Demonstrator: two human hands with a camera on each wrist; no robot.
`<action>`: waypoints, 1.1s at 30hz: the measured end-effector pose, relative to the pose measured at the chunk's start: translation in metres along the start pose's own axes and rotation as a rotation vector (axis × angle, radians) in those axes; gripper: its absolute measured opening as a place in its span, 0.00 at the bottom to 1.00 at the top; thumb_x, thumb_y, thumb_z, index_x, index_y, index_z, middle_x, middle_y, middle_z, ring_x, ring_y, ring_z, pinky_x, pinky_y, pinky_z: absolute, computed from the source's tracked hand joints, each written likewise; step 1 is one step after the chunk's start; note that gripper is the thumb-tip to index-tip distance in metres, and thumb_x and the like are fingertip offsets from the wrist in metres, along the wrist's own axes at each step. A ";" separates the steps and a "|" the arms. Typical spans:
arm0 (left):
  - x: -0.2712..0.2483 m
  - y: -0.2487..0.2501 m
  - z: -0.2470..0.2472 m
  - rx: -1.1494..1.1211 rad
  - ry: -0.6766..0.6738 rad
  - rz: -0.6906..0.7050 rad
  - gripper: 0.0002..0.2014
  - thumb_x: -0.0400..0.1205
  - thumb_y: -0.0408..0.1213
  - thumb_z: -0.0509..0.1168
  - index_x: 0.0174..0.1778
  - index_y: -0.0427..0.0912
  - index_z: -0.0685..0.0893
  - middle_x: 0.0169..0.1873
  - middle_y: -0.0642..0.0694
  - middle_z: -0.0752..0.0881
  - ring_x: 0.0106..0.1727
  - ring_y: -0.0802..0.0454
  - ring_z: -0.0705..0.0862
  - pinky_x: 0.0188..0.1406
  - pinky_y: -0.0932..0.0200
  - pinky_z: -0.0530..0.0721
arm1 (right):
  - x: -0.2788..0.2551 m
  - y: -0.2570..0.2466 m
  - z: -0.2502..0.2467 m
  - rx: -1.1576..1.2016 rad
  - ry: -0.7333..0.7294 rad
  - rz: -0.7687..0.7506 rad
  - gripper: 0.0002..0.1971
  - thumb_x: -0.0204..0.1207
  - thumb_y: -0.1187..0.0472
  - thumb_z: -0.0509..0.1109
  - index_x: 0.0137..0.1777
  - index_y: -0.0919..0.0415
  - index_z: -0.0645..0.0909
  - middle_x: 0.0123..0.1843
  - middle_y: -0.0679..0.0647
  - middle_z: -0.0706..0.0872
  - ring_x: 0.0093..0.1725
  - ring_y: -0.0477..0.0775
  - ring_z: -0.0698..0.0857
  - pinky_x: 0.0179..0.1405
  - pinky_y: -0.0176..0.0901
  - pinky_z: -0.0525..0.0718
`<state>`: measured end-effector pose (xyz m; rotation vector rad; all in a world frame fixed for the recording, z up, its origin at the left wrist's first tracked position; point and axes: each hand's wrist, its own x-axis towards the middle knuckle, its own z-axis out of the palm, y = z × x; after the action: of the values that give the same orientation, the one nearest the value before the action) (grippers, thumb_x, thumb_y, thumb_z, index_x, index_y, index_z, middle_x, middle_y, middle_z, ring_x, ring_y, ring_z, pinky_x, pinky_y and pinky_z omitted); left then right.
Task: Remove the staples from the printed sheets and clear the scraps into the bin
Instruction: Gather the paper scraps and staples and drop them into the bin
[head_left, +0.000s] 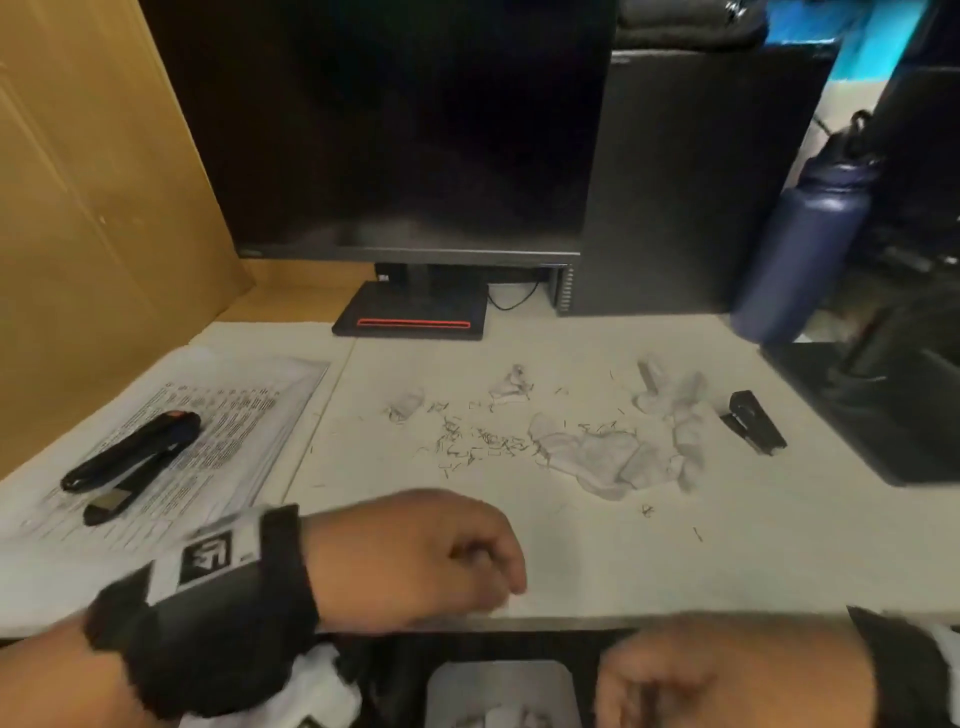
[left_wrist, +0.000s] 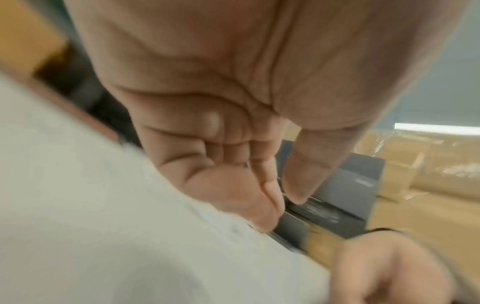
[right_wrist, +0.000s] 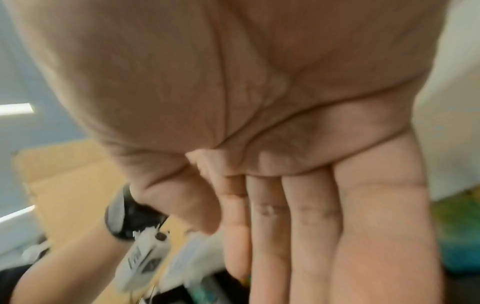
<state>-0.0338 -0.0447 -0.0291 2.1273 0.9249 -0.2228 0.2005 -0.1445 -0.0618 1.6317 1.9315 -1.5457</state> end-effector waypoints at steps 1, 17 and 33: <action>0.002 -0.007 -0.016 0.100 0.139 -0.008 0.05 0.85 0.44 0.67 0.52 0.54 0.88 0.37 0.66 0.86 0.39 0.68 0.81 0.42 0.72 0.77 | -0.009 0.004 -0.013 0.117 0.034 -0.014 0.12 0.79 0.62 0.64 0.47 0.43 0.85 0.50 0.42 0.87 0.45 0.37 0.82 0.47 0.26 0.74; 0.102 -0.071 -0.107 0.768 0.185 -0.343 0.27 0.82 0.34 0.64 0.78 0.57 0.77 0.77 0.52 0.77 0.79 0.47 0.74 0.76 0.50 0.75 | 0.065 0.072 -0.207 -0.625 0.720 0.356 0.29 0.78 0.57 0.70 0.78 0.41 0.72 0.67 0.56 0.80 0.62 0.62 0.83 0.61 0.51 0.82; 0.149 0.007 -0.119 0.557 0.339 -0.265 0.16 0.89 0.31 0.60 0.72 0.43 0.84 0.71 0.41 0.77 0.67 0.41 0.85 0.70 0.48 0.83 | 0.052 0.042 -0.209 -0.416 1.009 0.149 0.14 0.80 0.49 0.68 0.36 0.49 0.69 0.36 0.43 0.79 0.38 0.54 0.84 0.29 0.39 0.75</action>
<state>0.0612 0.1192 -0.0099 2.5946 1.4825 -0.2827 0.3090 0.0433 -0.0288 2.4850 2.2008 -0.1506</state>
